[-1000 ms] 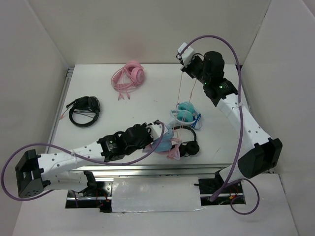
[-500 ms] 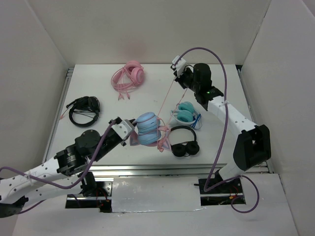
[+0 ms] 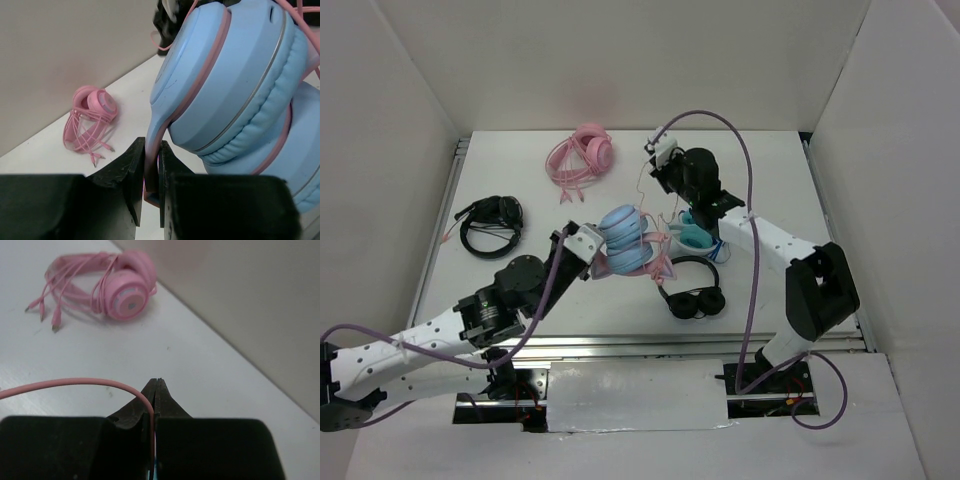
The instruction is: Wrap the headphones
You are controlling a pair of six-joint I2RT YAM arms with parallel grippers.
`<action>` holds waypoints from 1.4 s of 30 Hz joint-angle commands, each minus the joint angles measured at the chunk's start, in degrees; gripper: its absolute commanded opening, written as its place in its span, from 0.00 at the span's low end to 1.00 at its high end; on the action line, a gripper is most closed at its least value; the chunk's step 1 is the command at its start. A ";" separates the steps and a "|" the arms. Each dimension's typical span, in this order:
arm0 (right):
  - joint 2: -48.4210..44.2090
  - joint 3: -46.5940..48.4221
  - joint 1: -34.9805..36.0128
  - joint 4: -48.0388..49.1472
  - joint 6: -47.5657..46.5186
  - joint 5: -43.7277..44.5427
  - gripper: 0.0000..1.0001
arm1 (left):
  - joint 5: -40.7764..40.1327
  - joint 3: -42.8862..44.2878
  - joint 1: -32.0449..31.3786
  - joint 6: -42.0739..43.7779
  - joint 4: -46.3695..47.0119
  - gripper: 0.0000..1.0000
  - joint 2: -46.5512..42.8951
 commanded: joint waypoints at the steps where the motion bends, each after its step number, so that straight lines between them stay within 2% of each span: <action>1: -4.68 10.27 1.68 -1.07 -1.80 10.73 0.00 | -6.88 1.29 -0.43 -2.75 7.64 0.00 3.27; 3: -6.52 13.61 2.38 -3.83 -2.85 11.88 0.00 | -9.86 0.16 -0.34 -5.64 7.81 0.00 5.21; 7: -11.01 13.72 4.31 -7.26 -5.67 15.83 0.00 | -16.88 -2.22 0.09 -8.12 7.99 0.00 7.32; 16: -22.52 15.30 14.15 -12.80 -9.54 24.36 0.00 | -25.08 2.95 7.03 -18.40 -1.76 0.00 13.82; 21: -25.95 16.45 18.55 -13.08 -14.54 25.68 0.00 | -20.61 3.40 9.76 -18.94 -3.88 0.00 16.46; 27: -23.68 16.18 18.56 -5.86 -28.86 29.99 0.00 | -9.98 1.56 9.59 -16.92 -5.90 0.00 16.82; 36: -16.21 24.43 13.11 -11.57 -23.70 16.82 0.00 | 9.61 -0.12 6.96 -12.43 -8.97 0.00 15.41; 42: -6.47 34.10 5.91 -19.12 -15.27 5.74 0.00 | 14.72 -1.43 2.21 -8.74 -9.77 0.00 12.43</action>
